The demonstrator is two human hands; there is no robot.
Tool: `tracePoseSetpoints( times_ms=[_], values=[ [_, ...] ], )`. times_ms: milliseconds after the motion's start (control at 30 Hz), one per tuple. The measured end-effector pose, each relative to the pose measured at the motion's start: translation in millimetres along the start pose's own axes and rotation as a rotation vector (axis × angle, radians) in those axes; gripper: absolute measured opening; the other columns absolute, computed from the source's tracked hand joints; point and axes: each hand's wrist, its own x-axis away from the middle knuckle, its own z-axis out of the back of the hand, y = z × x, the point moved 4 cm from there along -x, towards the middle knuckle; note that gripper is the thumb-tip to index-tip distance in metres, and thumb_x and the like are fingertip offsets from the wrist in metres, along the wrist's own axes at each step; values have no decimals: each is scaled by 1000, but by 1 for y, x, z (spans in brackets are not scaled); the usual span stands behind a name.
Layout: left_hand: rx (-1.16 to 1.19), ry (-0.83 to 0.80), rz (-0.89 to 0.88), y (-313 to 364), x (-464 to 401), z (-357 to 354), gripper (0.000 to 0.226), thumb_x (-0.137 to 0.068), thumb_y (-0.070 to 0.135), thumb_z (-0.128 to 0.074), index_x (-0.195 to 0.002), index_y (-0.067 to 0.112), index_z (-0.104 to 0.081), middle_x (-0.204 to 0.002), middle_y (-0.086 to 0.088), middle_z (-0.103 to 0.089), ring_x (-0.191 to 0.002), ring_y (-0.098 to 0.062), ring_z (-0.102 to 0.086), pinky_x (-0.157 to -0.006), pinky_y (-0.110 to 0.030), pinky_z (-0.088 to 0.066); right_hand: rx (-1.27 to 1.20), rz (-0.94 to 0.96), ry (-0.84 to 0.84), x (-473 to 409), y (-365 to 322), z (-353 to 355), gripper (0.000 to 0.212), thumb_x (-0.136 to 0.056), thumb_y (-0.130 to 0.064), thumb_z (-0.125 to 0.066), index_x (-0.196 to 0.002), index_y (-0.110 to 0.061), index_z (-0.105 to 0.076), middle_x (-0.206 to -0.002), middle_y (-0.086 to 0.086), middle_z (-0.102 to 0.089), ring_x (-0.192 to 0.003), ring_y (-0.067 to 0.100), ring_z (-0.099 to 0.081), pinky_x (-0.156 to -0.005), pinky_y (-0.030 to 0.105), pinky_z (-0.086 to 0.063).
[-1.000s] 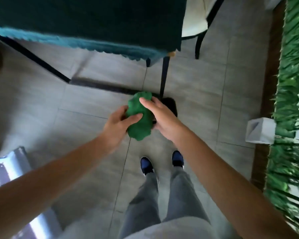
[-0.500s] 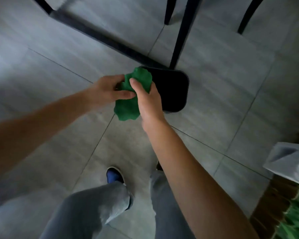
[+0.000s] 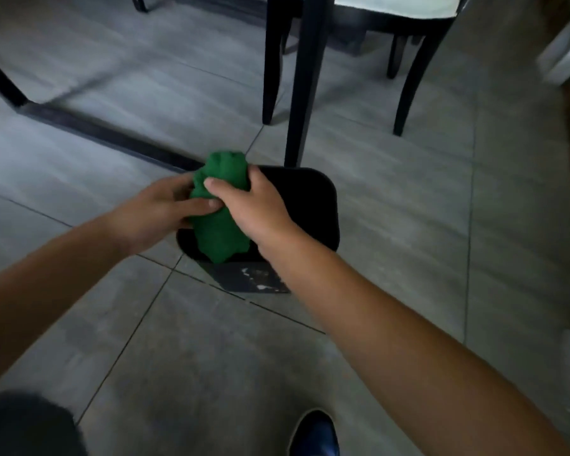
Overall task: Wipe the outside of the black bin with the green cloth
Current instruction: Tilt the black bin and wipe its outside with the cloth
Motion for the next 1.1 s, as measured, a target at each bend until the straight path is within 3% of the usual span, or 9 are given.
tracePoseSetpoints(
  times_ms=[100,233,467,533,667,833,967,1033,1100],
  values=[
    [108,92,-23,-15,-8,-22,44,-94,13,-62,-137,10,-58,-132,-11,-69,-121,-25,-66,-96,-40,-58,161,66,62,-7,-6,19,62,-89,-44,-74,-145,-30,-52,-131,-2,-67,-112,20,-66,-96,37,-56],
    [197,139,8,-39,-7,-42,38,-99,10,-61,-136,4,-58,-129,-16,-68,-121,-30,-66,-96,-45,-58,272,67,115,3,-2,34,61,-94,-37,-70,-151,-31,-48,-123,-8,-62,-103,15,-61,-87,30,-52],
    [91,-35,118,-40,-2,-45,34,-101,20,-62,-129,3,-62,-124,-20,-70,-113,-31,-70,-93,-50,-59,391,36,142,13,8,46,54,-96,-28,-65,-148,-33,-53,-131,-2,-67,-108,18,-64,-91,31,-53],
    [-38,-75,60,-42,-1,-44,35,-99,24,-65,-126,2,-62,-118,-22,-70,-105,-32,-71,-88,-43,-61,454,72,191,25,5,47,55,-96,-26,-65,-149,-34,-51,-135,-3,-65,-114,19,-64,-91,30,-51],
    [-542,-116,-84,-48,1,-22,51,-84,57,-74,-118,20,-66,-108,-1,-73,-99,-16,-71,-89,-34,-58,513,44,226,36,19,48,51,-96,-25,-66,-145,-32,-56,-125,-5,-68,-108,18,-67,-87,30,-53],
    [-1324,-297,-133,-58,3,-29,45,-98,54,-55,-136,31,-58,-122,3,-68,-108,-19,-65,-90,-36,-54,481,8,257,29,17,69,52,-97,-21,-66,-147,-27,-55,-121,-5,-64,-108,16,-63,-85,22,-44],
    [-1413,-207,-203,-58,5,-40,34,-108,44,-40,-130,30,-61,-113,-1,-70,-98,-24,-66,-77,-33,-50,435,6,345,26,20,82,56,-97,-23,-66,-151,-27,-52,-138,-1,-63,-120,20,-62,-91,23,-44],
    [-1353,-137,-246,-57,4,-34,31,-107,42,-42,-124,30,-64,-105,-1,-70,-91,-24,-67,-74,-35,-54,424,37,397,26,17,86,56,-97,-21,-65,-150,-29,-51,-127,-6,-66,-109,14,-64,-84,19,-43],
    [-1259,-55,-293,-57,5,-23,28,-106,41,-45,-121,29,-66,-101,-1,-71,-87,-23,-68,-74,-38,-57,385,70,452,28,12,91,54,-97,-19,-64,-147,-34,-49,-101,-16,-64,-84,5,-64,-63,12,-44]
  ],
)
